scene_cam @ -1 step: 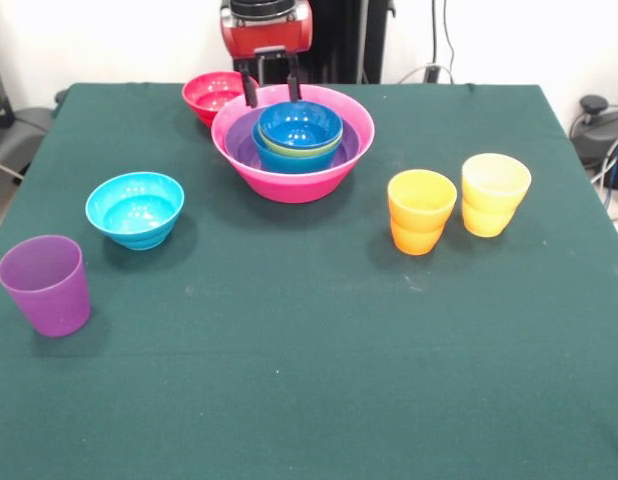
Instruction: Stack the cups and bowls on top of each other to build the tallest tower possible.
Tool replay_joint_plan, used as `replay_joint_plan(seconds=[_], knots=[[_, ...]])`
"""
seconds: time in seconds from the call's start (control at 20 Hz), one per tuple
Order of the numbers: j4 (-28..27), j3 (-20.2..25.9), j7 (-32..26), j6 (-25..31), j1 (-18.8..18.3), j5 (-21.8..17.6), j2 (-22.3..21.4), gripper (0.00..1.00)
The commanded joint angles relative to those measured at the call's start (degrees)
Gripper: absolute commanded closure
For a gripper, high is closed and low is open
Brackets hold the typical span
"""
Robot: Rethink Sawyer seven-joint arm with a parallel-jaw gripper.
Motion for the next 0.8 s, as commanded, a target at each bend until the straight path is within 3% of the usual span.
replay_joint_plan(seconds=[0.05, 0.25, 0.8], knots=[[-2.66, 3.87, 0.86, -0.81, 0.35, -3.04, -0.26, 0.00], [-3.15, 1.30, 2.16, 0.81, 2.65, -2.77, -0.66, 0.00], [-2.54, 1.57, 2.25, 1.75, 2.95, -1.98, -1.84, 0.00]])
